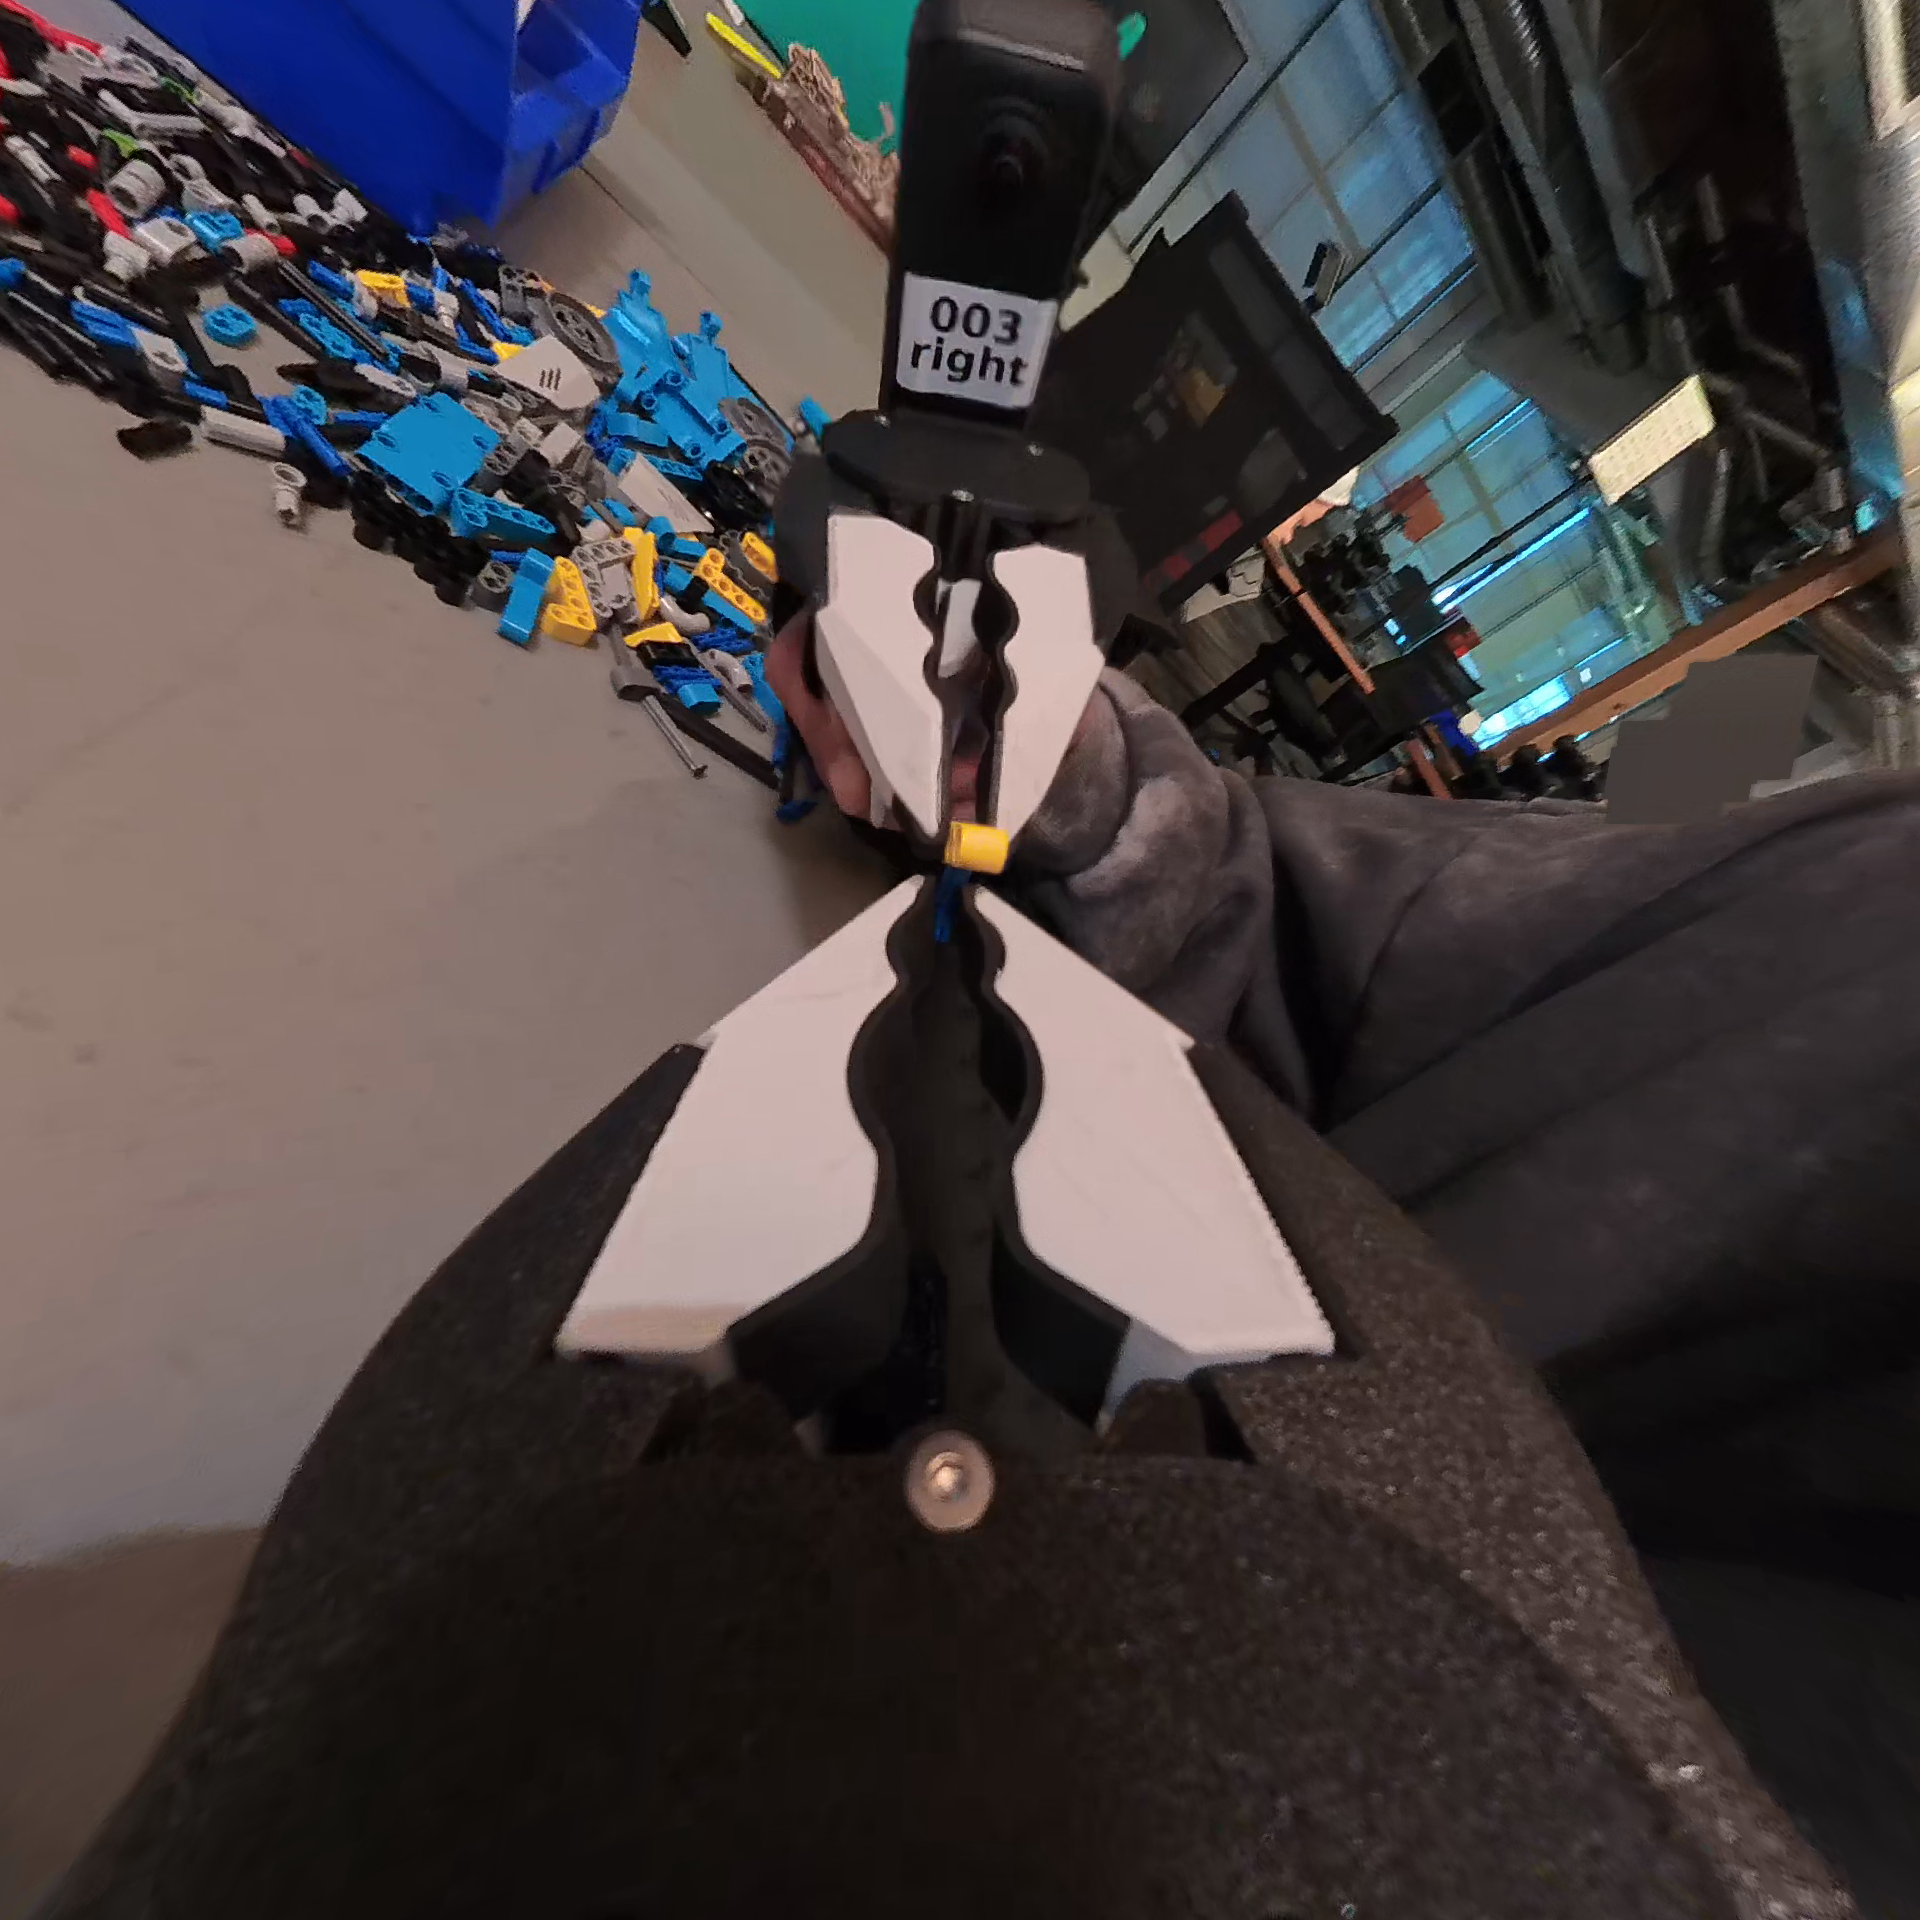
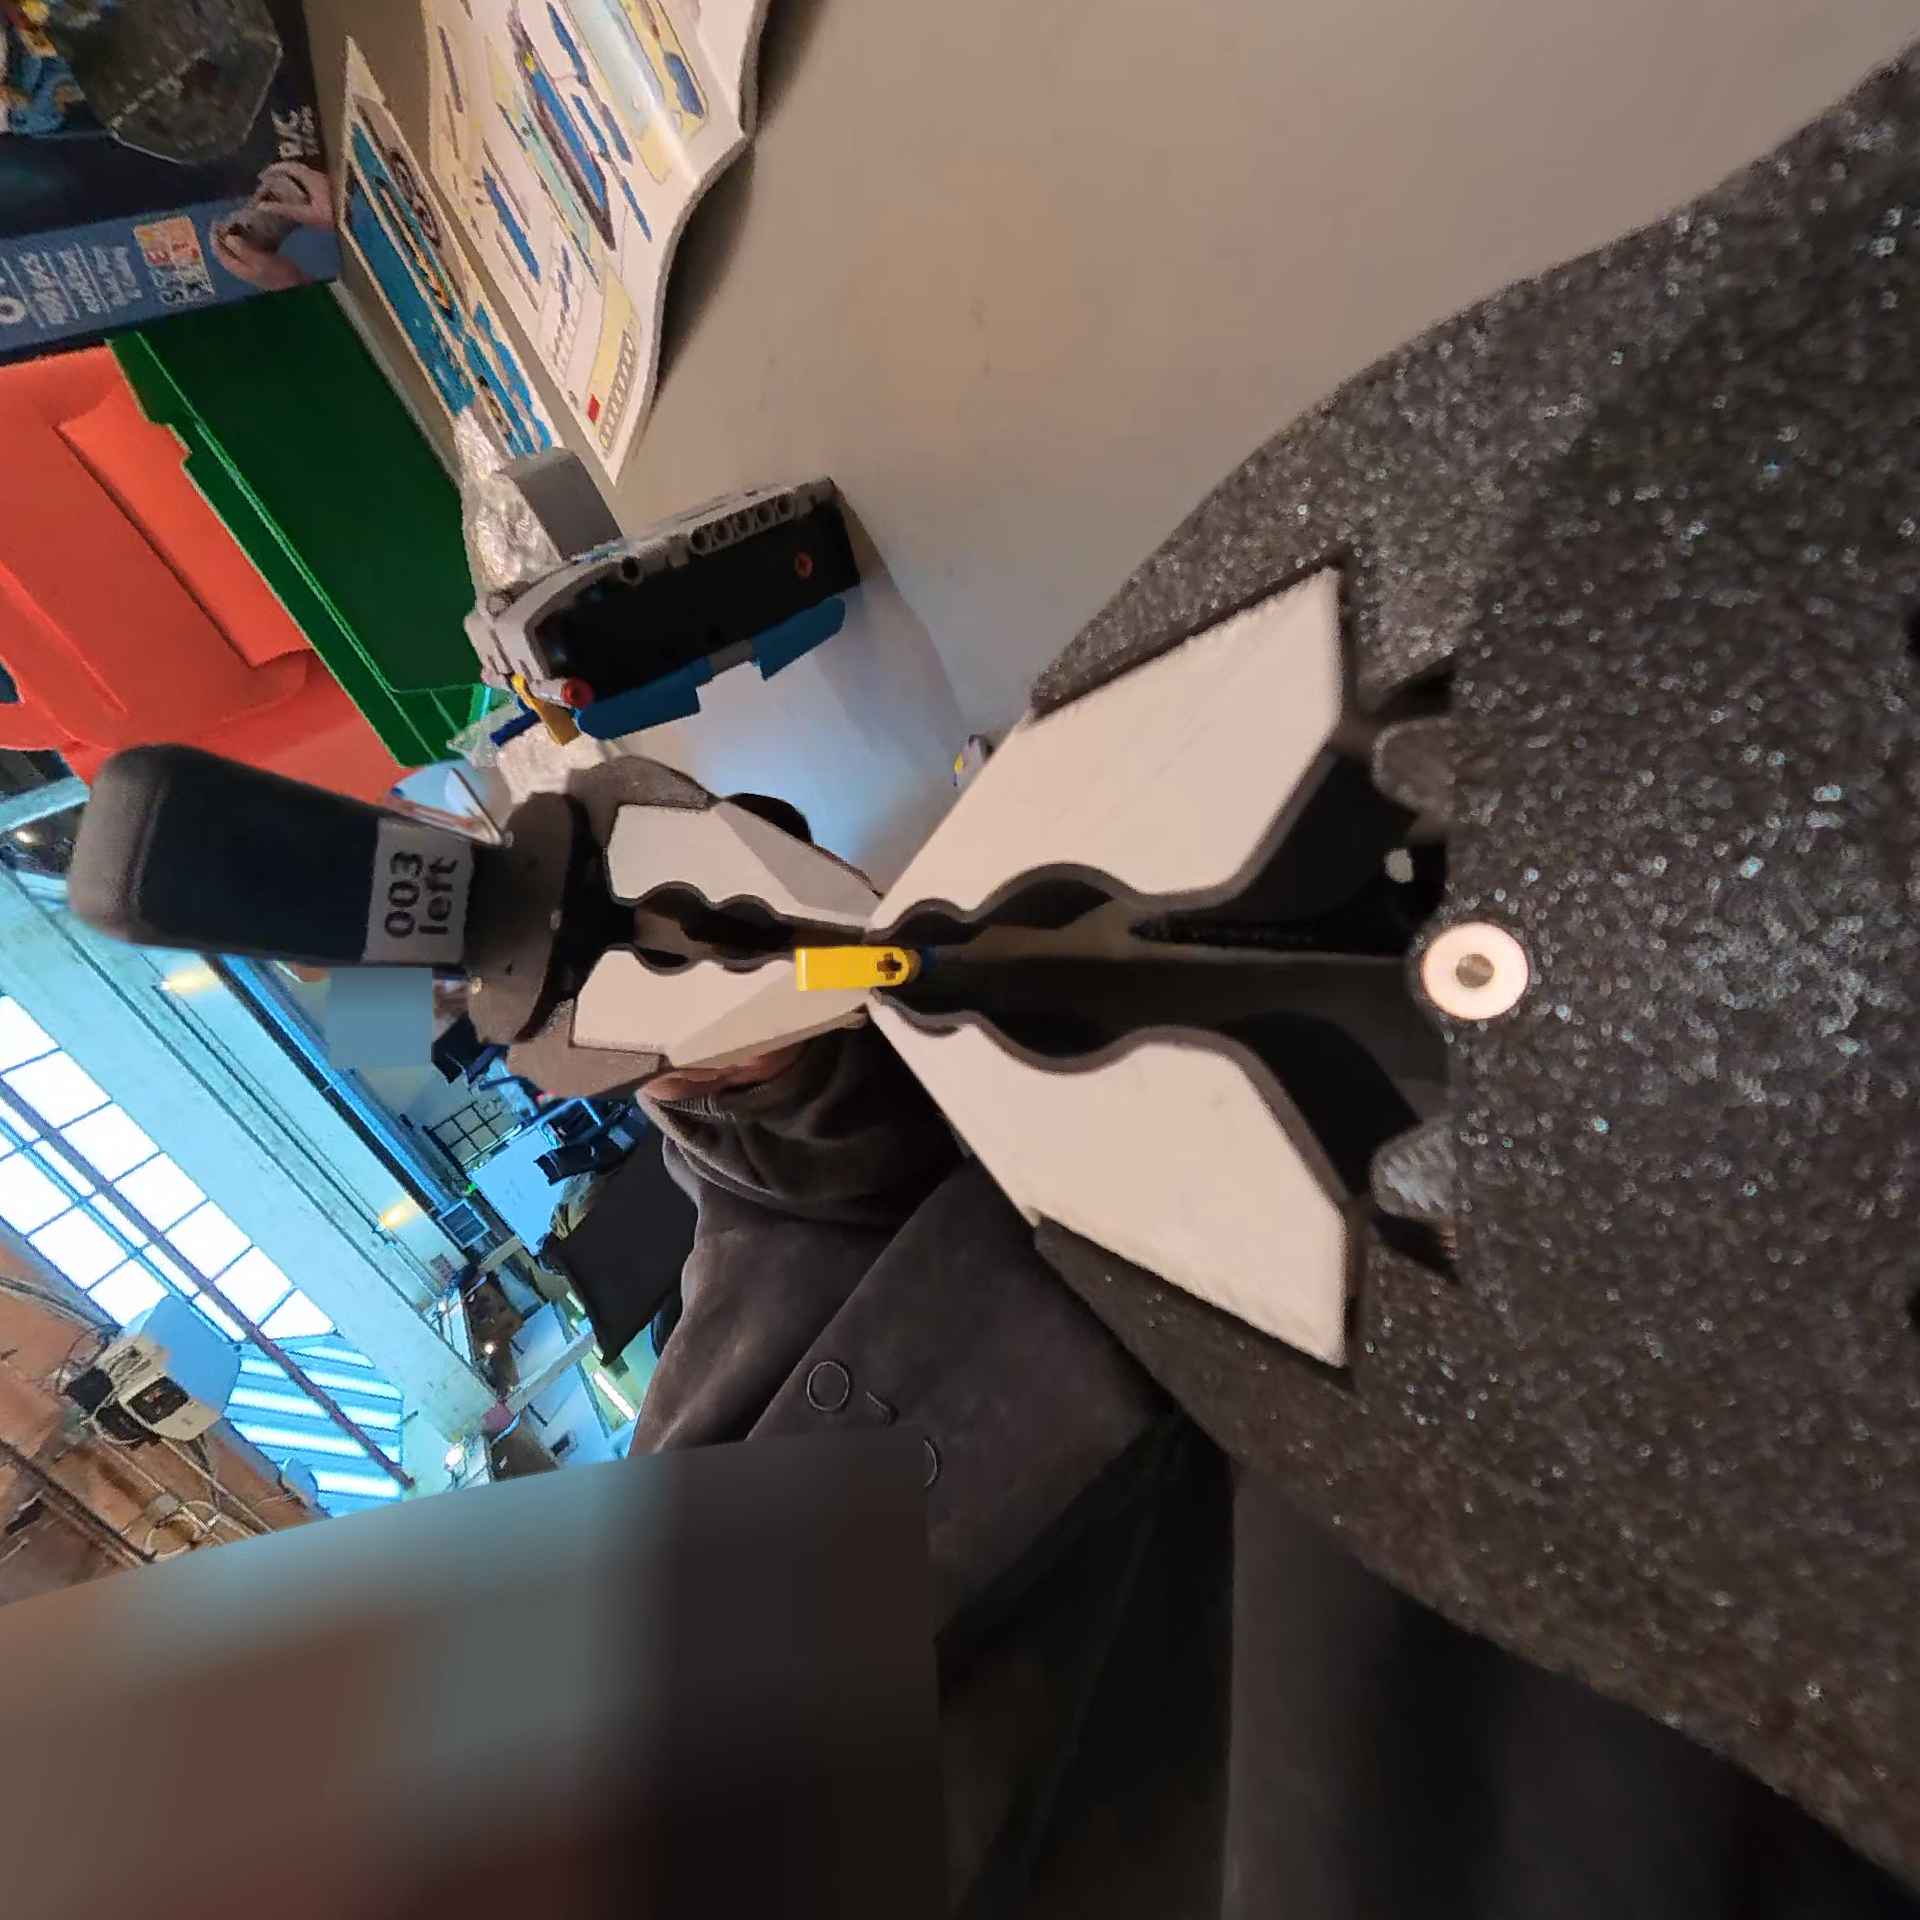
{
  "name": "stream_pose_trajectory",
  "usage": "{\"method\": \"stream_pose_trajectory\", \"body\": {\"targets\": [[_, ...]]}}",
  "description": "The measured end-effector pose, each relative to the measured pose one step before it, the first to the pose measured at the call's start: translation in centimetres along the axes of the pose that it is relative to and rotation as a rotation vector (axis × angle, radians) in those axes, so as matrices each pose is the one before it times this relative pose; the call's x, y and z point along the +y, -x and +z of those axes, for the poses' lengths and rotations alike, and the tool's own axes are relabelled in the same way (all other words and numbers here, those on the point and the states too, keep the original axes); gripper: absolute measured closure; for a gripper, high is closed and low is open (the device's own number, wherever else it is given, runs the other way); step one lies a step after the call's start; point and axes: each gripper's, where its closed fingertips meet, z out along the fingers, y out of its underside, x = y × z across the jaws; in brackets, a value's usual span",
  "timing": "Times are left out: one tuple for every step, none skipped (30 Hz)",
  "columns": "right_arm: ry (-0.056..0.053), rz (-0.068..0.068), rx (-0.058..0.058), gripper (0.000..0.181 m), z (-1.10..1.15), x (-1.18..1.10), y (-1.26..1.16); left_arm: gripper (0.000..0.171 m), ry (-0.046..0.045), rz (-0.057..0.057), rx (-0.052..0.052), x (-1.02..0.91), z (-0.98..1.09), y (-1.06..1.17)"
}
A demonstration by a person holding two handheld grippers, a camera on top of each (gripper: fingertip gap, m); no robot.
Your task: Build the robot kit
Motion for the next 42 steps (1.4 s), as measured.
{"method": "stream_pose_trajectory", "body": {"targets": [[0.0065,0.0227,-0.0149,0.175,0.047,0.172,0.063,0.171,0.01039,0.0164,-0.0112,0.115,-0.019,0.006],[0.0012,0.0146,-0.0089,0.175,0.012,0.062,0.012,0.171,-0.00312,0.0077,-0.0147,-0.082,-0.049,0.069],[0.0024,0.0032,-0.0053,0.175,-0.018,0.035,0.047,0.171,-0.0044,0.0034,-0.0047,-0.099,-0.075,-0.029],[0.0026,0.0019,-0.0085,0.175,0.041,0.038,0.118,0.171,0.0017,-0.0036,0.0078,0.014,-0.017,-0.077],[-0.0009,-0.0065,0.0109,0.175,0.036,-0.017,-0.135,0.171,-0.00769,-0.0167,0.0001,-0.067,-0.058,0.162],[0.0019,-0.016,0.0228,0.175,0.013,0.006,-0.248,0.171,-0.00872,-0.0189,0.0024,-0.061,-0.045,0.235],[-0.0081,-0.0128,0.0205,0.175,0.01,-0.122,-0.227,0.171,-0.01243,-0.0162,0.0076,-0.142,-0.029,0.189],[-0.0189,-0.0071,0.0118,0.175,-0.014,-0.277,-0.128,0.171,-0.02079,-0.0162,0.0148,-0.302,-0.081,0.037],[-0.0171,-0.0036,0.0022,0.175,-0.034,-0.307,0.003,0.171,-0.01389,-0.0125,0.012,-0.223,-0.046,-0.055],[-0.0089,-0.0125,0.0137,0.175,-0.016,-0.179,-0.119,0.171,-0.01282,0.002,-0.0038,-0.186,-0.018,0.084],[-0.018,-0.0126,0.0143,0.175,-0.059,-0.287,-0.095,0.171,-0.01883,0.0057,0.0029,-0.274,-0.016,-0.072],[-0.0283,0.0151,-0.0127,0.175,-0.098,-0.401,0.131,0.171,-0.01961,-0.005,0.0151,-0.32,-0.013,-0.233],[-0.0176,0.0236,-0.0133,0.174,-0.072,-0.244,0.037,0.171,-0.00894,-0.0042,0.0034,-0.151,0.016,-0.087],[-0.0081,0.0065,0.0086,0.174,-0.058,-0.113,-0.209,0.17,-0.00276,0.0219,-0.0183,-0.072,-0.004,0.11],[-0.0075,0.0001,0.0137,0.175,-0.114,-0.119,-0.264,0.17,0.00394,0.0444,-0.0329,-0.029,-0.037,0.163],[-0.0163,0.013,-0.0099,0.174,-0.229,-0.304,0.033,0.17,0.02326,0.0695,-0.0502,0.179,-0.044,0.253],[-0.0231,0.0166,-0.0044,0.174,-0.338,-0.436,-0.071,0.169,0.04083,0.0997,-0.07,0.406,-0.058,0.393],[-0.0121,0.0063,0.0341,0.175,-0.397,-0.249,-0.619,0.169,0.08038,0.1321,-0.0682,1.067,0.053,0.3],[0.0079,-0.0047,0.0593,0.174,-0.354,0.088,-0.965,0.169,0.11958,0.148,-0.0667,1.823,0.255,0.291],[0.0167,-0.0135,0.062,0.174,-0.224,0.281,-0.929,0.169,0.09734,0.1259,-0.1055,1.633,0.433,0.83],[0.0129,-0.0171,0.0446,0.174,-0.09,0.256,-0.593,0.169,0.06586,0.0759,-0.0761,1.192,0.611,0.417],[0.0072,-0.0108,0.0187,0.174,0.016,0.146,-0.192,0.168,0.05916,0.0347,0.003,1.003,0.76,-0.7],[0.0075,-0.0053,0.0015,0.174,0.088,0.091,0.042,0.168,0.03818,0.0074,0.0194,0.583,0.673,-0.788],[0.0065,-0.0049,0.0029,0.174,0.104,0.068,-0.004,0.168,0.02003,-0.0071,-0.0054,0.241,0.496,-0.236],[0.009,-0.0044,0.0038,0.174,0.113,0.117,-0.04,0.168,0.02243,-0.0093,-0.0036,0.292,0.363,-0.12],[0.0131,-0.0021,0.0016,0.174,0.102,0.213,0.0,0.168,0.02566,-0.0134,0.0107,0.405,0.364,-0.24],[0.0122,-0.0003,0.0028,0.174,0.091,0.244,-0.028,0.168,0.01476,-0.024,0.0091,0.312,0.411,-0.138],[0.0091,-0.0027,0.005,0.174,0.06,0.197,-0.031,0.168,0.01356,-0.0295,0.0116,0.316,0.43,-0.093],[0.0071,-0.0028,0.0066,0.174,0.014,0.139,-0.092,0.168,0.01709,-0.0233,0.0169,0.343,0.421,-0.135],[0.004,0.0039,0.0075,0.174,-0.031,0.089,-0.177,0.168,0.00081,-0.0175,0.0114,0.095,0.291,-0.049],[-0.0018,0.0145,0.0043,0.174,-0.069,0.009,-0.203,0.167,-0.00784,-0.0113,0.0069,-0.092,0.098,0.008],[-0.0077,0.0232,-0.0067,0.174,-0.116,-0.085,-0.109,0.167,-0.00667,0.0044,0.0039,-0.043,0.017,-0.005],[-0.0123,0.0256,-0.0093,0.174,-0.153,-0.156,-0.082,0.167,-0.00613,0.0117,0.0019,0.03,-0.004,-0.017],[-0.0158,0.0214,-0.0067,0.174,-0.19,-0.231,-0.09,0.167,-0.00762,0.012,0.0016,0.017,-0.015,-0.012],[-0.0145,0.0188,-0.0087,0.174,-0.184,-0.205,-0.034,0.167,-0.00819,0.01,0.0031,0.009,-0.004,-0.008],[-0.0122,0.0187,-0.0139,0.174,-0.137,-0.182,0.066,0.167,-0.00931,0.0054,0.006,-0.001,0.004,-0.011],[-0.0082,0.0183,-0.0164,0.174,-0.092,-0.114,0.116,0.167,-0.00883,-0.0018,0.0101,-0.015,0.006,-0.012],[-0.0045,0.0159,-0.0123,0.174,-0.046,-0.048,0.071,0.167,-0.00825,-0.0054,0.014,-0.025,0.019,-0.013],[-0.0008,0.0152,-0.0111,0.174,0.002,0.015,0.024,0.167,-0.0069,-0.0026,0.0122,-0.017,0.006,-0.009],[-0.001,0.0227,-0.0197,0.174,0.031,0.028,0.118,0.168,-0.00162,0.0064,0.006,-0.014,-0.004,0.012],[-0.0042,0.038,-0.0412,0.174,0.04,0.003,0.346,0.168,0.00025,0.0022,0.0005,-0.018,0.004,0.005],[-0.0101,0.0532,-0.0551,0.174,0.023,-0.081,0.467,0.169,0.00288,-0.0072,-0.0006,-0.016,-0.003,0.002]]}}
